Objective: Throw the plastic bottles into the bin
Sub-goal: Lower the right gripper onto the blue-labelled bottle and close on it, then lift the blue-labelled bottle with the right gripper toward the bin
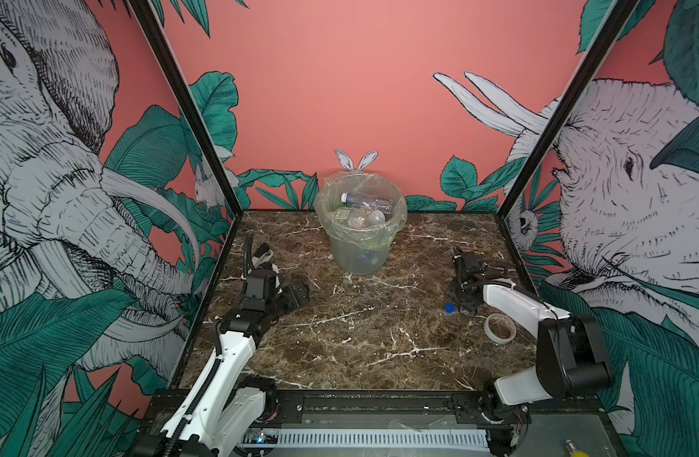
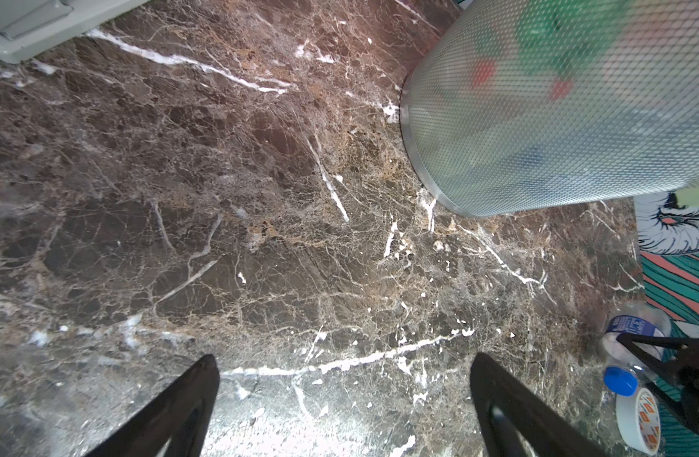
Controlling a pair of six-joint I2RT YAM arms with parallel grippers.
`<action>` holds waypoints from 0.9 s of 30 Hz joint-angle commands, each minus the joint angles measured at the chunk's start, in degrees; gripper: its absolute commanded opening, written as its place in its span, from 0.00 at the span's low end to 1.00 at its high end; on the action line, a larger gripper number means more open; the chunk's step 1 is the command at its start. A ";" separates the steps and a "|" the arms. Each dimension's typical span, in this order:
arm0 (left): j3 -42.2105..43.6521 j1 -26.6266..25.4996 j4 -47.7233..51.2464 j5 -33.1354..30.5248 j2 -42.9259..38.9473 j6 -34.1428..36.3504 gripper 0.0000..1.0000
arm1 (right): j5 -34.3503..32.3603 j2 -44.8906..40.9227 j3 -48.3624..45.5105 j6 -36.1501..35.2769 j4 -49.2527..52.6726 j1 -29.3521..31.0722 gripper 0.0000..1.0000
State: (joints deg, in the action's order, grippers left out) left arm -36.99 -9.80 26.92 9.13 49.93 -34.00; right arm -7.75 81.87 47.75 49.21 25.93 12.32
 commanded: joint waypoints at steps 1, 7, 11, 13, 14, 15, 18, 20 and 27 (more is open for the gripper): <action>1.02 0.30 0.86 -0.69 -1.00 -1.15 0.99 | 5.58 -4.65 -2.44 -5.95 -6.22 -0.10 0.47; 1.31 0.35 1.07 -1.15 -1.45 -1.25 0.99 | 10.24 -8.88 -3.80 -8.21 -5.81 -0.10 0.43; 1.22 0.31 1.36 -1.33 -1.43 -1.13 0.99 | 15.61 -10.33 -4.86 -7.32 -7.65 -0.14 0.43; 1.12 0.33 1.38 -1.31 -1.41 -1.25 0.99 | 18.32 -11.63 -5.70 -6.36 -9.29 -0.10 0.43; 1.13 0.31 1.38 -1.24 -1.35 -1.20 0.99 | 19.87 -12.53 -6.28 -5.86 -10.79 -0.04 0.43; 1.02 0.33 1.47 -1.20 -1.25 -1.29 0.99 | 21.09 -13.82 -7.00 -5.24 -12.17 -0.08 0.43; 1.05 0.31 1.52 -1.25 -1.25 -1.31 0.99 | 24.26 -17.35 -8.43 -4.16 -15.98 0.40 0.43; 1.04 0.31 1.43 -1.35 -1.16 -1.33 0.99 | 26.43 -19.41 -8.77 -2.68 -18.09 0.44 0.42; 0.76 0.31 0.96 -1.30 -0.51 -1.76 0.99 | 32.61 -25.62 -8.48 1.44 -28.73 1.52 0.42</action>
State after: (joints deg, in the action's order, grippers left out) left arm -36.53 -9.80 26.98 8.49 49.54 -35.00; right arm 20.78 58.13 38.68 48.31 5.72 13.13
